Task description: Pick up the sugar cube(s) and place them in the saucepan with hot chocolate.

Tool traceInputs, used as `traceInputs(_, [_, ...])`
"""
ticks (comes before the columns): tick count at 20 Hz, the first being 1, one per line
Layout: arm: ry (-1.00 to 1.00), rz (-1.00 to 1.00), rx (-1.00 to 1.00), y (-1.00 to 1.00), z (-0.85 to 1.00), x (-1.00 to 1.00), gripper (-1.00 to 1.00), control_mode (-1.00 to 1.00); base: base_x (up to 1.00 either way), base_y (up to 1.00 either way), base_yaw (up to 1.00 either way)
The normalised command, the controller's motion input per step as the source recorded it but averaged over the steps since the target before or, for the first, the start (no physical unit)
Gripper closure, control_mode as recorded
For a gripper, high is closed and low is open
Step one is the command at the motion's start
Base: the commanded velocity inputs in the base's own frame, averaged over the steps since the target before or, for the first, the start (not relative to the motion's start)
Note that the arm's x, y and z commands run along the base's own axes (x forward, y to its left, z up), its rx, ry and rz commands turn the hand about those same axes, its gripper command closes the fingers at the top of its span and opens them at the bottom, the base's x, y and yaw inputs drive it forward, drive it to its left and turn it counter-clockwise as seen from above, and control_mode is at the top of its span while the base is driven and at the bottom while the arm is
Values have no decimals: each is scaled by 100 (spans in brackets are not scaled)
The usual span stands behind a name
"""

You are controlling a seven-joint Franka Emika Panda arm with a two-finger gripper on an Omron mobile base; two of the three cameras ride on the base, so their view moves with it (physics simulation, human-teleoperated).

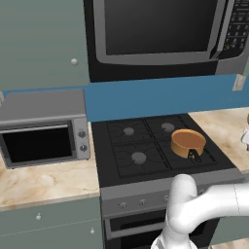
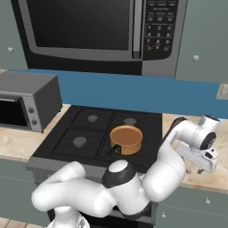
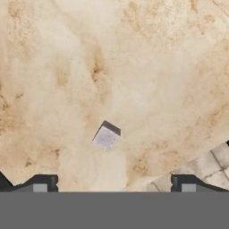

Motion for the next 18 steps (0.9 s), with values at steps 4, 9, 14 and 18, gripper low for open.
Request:
traceInputs(4, [0, 0, 0, -26, -36, 13, -100, -100, 0, 0, 0])
traceInputs(9, [10, 0, 0, -25, -34, 29, -100, -100, 0, 0, 0])
traceInputs(14, [9, 0, 0, 0, -14, 29, -100, -100, 0, 0, 0])
traceInputs(18, [10, 0, 0, 2, -18, 5, -100, -100, 0, 0, 0])
